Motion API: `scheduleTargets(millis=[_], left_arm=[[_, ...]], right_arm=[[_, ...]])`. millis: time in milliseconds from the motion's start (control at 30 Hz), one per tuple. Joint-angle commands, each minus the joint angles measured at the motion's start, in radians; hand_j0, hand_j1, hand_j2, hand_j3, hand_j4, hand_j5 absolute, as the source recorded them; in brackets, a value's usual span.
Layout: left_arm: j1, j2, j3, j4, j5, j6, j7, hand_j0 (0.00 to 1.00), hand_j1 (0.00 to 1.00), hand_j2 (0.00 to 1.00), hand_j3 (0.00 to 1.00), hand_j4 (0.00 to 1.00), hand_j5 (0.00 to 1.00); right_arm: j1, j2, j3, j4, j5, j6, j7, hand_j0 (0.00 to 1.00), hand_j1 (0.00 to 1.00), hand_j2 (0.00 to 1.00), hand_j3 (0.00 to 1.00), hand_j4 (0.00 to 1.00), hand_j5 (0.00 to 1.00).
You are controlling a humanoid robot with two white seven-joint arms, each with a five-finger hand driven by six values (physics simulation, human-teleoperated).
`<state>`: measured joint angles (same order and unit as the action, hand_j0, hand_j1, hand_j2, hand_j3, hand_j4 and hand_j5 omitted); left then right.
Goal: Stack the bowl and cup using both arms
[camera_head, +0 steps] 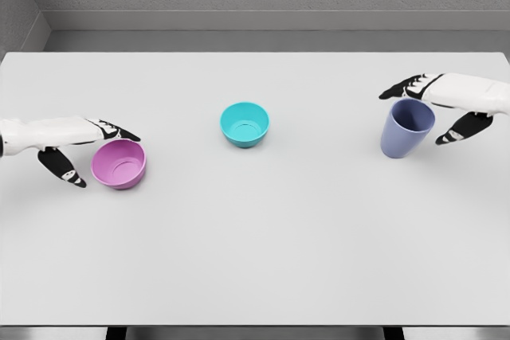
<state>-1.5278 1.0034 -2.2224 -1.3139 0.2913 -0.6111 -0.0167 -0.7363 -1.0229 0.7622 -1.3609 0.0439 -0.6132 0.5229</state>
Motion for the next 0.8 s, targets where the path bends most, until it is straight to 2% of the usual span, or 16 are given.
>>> scheduleTargets(millis=[0, 367, 600, 767], left_arm=[[0.000, -0.002, 0.004, -0.001, 0.014, 0.000, 0.001, 1.00, 1.00, 1.00, 1.00, 1.00, 1.00], [0.008, -0.005, 0.010, 0.001, 0.020, 0.000, 0.003, 1.00, 1.00, 1.00, 1.00, 1.00, 1.00], [0.008, -0.011, 0.012, 0.001, 0.022, 0.000, 0.003, 1.00, 1.00, 1.00, 1.00, 1.00, 1.00], [0.008, -0.014, 0.012, 0.001, 0.022, 0.000, 0.003, 1.00, 1.00, 1.00, 1.00, 1.00, 1.00]], right_arm=[[-0.002, 0.000, 0.008, 0.002, -0.009, 0.002, 0.000, 1.00, 1.00, 1.00, 1.00, 1.00, 1.00], [-0.038, 0.047, 0.045, 0.065, -0.006, 0.002, 0.009, 1.00, 1.00, 1.00, 1.00, 1.00, 1.00], [-0.041, 0.047, 0.051, 0.066, -0.006, 0.002, 0.009, 1.00, 1.00, 1.00, 1.00, 1.00, 1.00], [-0.043, 0.049, 0.057, 0.102, -0.006, 0.002, 0.011, 1.00, 1.00, 1.00, 1.00, 1.00, 1.00]])
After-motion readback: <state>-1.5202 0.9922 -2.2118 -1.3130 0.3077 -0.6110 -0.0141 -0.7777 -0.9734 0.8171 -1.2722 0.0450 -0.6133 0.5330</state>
